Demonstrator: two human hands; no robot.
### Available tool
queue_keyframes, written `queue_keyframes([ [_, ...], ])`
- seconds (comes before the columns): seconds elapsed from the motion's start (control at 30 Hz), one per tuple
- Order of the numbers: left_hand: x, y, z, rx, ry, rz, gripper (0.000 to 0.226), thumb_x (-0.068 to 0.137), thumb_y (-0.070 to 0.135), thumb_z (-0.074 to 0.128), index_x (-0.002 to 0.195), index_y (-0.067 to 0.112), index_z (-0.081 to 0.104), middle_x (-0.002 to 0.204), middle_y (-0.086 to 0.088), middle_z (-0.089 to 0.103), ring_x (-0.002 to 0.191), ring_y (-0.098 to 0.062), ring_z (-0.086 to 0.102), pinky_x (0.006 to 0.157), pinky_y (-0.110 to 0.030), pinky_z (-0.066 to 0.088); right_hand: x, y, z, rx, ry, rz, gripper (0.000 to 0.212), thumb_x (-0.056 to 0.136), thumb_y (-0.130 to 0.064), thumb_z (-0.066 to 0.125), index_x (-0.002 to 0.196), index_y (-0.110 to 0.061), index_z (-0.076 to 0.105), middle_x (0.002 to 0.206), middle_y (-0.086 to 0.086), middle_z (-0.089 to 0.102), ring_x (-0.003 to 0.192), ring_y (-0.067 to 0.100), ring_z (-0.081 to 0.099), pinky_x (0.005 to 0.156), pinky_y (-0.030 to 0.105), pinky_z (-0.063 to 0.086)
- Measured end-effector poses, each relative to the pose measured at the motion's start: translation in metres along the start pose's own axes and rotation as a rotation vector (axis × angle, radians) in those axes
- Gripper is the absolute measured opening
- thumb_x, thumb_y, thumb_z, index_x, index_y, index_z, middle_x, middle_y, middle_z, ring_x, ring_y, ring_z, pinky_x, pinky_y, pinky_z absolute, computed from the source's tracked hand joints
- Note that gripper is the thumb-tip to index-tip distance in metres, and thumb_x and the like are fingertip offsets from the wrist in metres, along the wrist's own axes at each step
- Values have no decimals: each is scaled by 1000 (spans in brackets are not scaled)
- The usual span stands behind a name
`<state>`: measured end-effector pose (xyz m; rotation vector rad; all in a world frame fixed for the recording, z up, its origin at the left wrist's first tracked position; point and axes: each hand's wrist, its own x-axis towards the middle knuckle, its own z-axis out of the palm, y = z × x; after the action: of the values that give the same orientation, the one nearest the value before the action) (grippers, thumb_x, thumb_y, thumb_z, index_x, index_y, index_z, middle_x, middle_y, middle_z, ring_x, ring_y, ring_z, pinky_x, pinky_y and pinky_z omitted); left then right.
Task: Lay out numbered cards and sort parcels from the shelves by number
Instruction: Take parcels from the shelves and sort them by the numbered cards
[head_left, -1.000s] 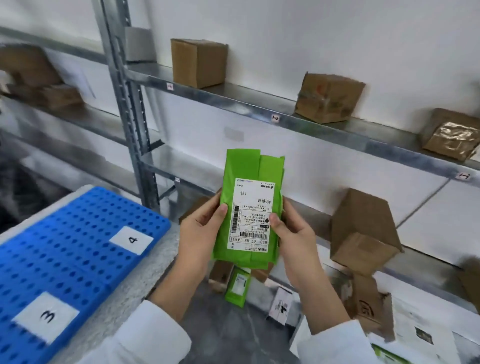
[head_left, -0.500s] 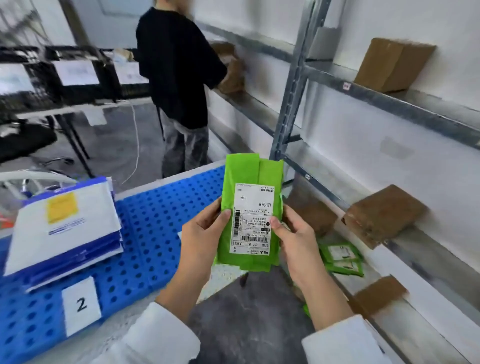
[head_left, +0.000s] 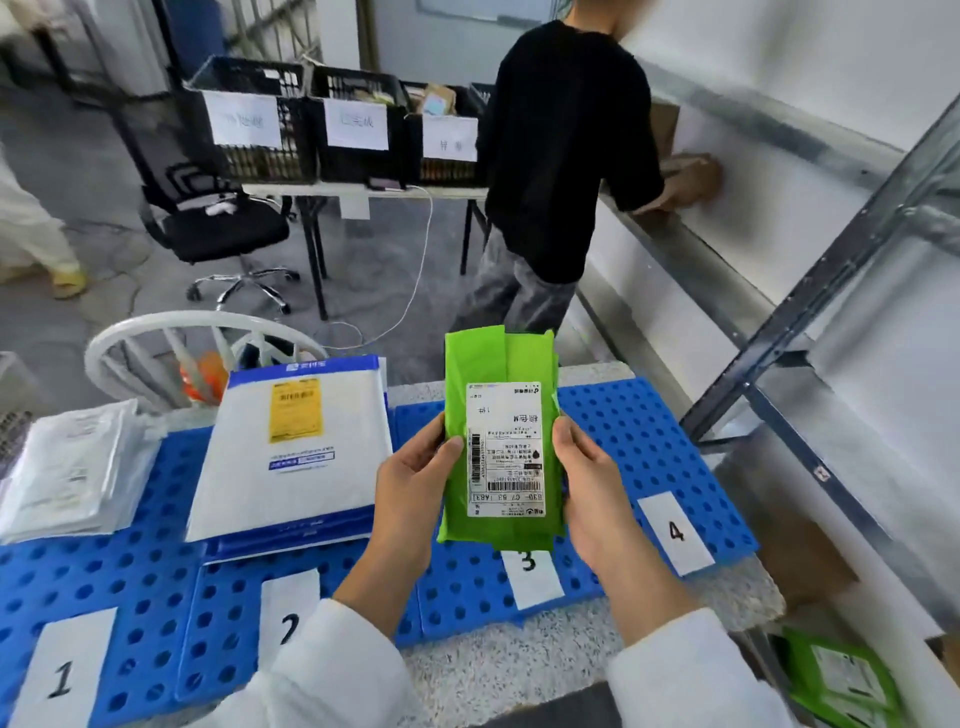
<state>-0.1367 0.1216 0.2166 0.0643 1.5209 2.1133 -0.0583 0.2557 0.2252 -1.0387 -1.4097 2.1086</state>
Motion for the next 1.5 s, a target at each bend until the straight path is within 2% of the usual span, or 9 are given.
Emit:
queue_keyframes([
  [0.2, 61, -4, -9, -14, 18, -57, 36, 95, 4, 55, 124, 23, 63, 106, 5, 74, 99, -13, 70, 87, -36, 57, 59, 10, 30, -57, 56, 29, 31, 98, -27, 52, 128, -23, 60, 110, -1, 71, 99, 17, 68, 86, 39, 56],
  [0.4, 103, -25, -2, 39, 44, -94, 42, 95, 4, 55, 131, 25, 60, 111, 5, 73, 102, -15, 69, 88, -38, 56, 120, 22, 28, -124, 61, 143, 33, 102, -20, 44, 134, -19, 55, 119, 2, 66, 102, 16, 64, 94, 40, 51],
  [0.57, 136, -50, 16, 74, 161, -139, 43, 93, 2, 56, 129, 25, 60, 109, 6, 73, 100, -13, 70, 88, -37, 56, 172, 32, 26, -157, -3, 228, 29, 101, -36, 45, 108, -17, 65, 106, 6, 71, 95, 21, 68, 90, 44, 53],
  [0.73, 162, -67, 21, 143, 224, -166, 45, 92, 2, 56, 127, 31, 62, 108, 9, 73, 99, -11, 70, 85, -31, 56, 214, 51, 19, -354, -76, 200, 31, 99, -23, 51, 128, -14, 58, 120, 5, 67, 101, 18, 66, 93, 39, 53],
  [0.9, 185, -83, 23, 164, 333, -210, 39, 94, 4, 54, 109, 39, 66, 97, 12, 75, 90, -7, 71, 71, -21, 55, 251, 61, 21, -557, -165, 197, 47, 97, -30, 55, 140, -12, 47, 124, -2, 55, 107, 15, 56, 94, 32, 46],
  [1.0, 195, -95, 20, 176, 407, -234, 37, 94, 4, 54, 106, 37, 67, 89, 15, 75, 84, -6, 71, 67, -19, 55, 269, 79, 18, -679, -213, 202, 53, 93, -35, 60, 140, -12, 48, 136, 2, 56, 119, 20, 57, 102, 42, 46],
  [1.2, 219, -118, 17, 289, 465, -266, 36, 94, 5, 52, 97, 37, 68, 77, 21, 71, 76, -3, 69, 62, -17, 54, 298, 109, 12, -773, -310, 254, 41, 98, -29, 53, 134, -11, 55, 131, 3, 60, 114, 22, 60, 98, 40, 50],
  [1.37, 234, -134, 7, 373, 480, -306, 29, 96, 7, 50, 98, 29, 69, 78, 12, 71, 73, -10, 68, 65, -26, 57, 309, 123, 14, -880, -367, 206, 32, 98, -24, 53, 128, -14, 59, 124, 5, 62, 105, 21, 62, 86, 31, 51],
  [1.5, 247, -142, 0, 496, 453, -284, 27, 95, 7, 53, 111, 22, 67, 91, 7, 71, 76, -7, 66, 60, -19, 52, 317, 135, 20, -996, -381, 176, 32, 96, -30, 54, 124, -17, 61, 126, 12, 52, 111, 29, 56, 97, 41, 47],
])
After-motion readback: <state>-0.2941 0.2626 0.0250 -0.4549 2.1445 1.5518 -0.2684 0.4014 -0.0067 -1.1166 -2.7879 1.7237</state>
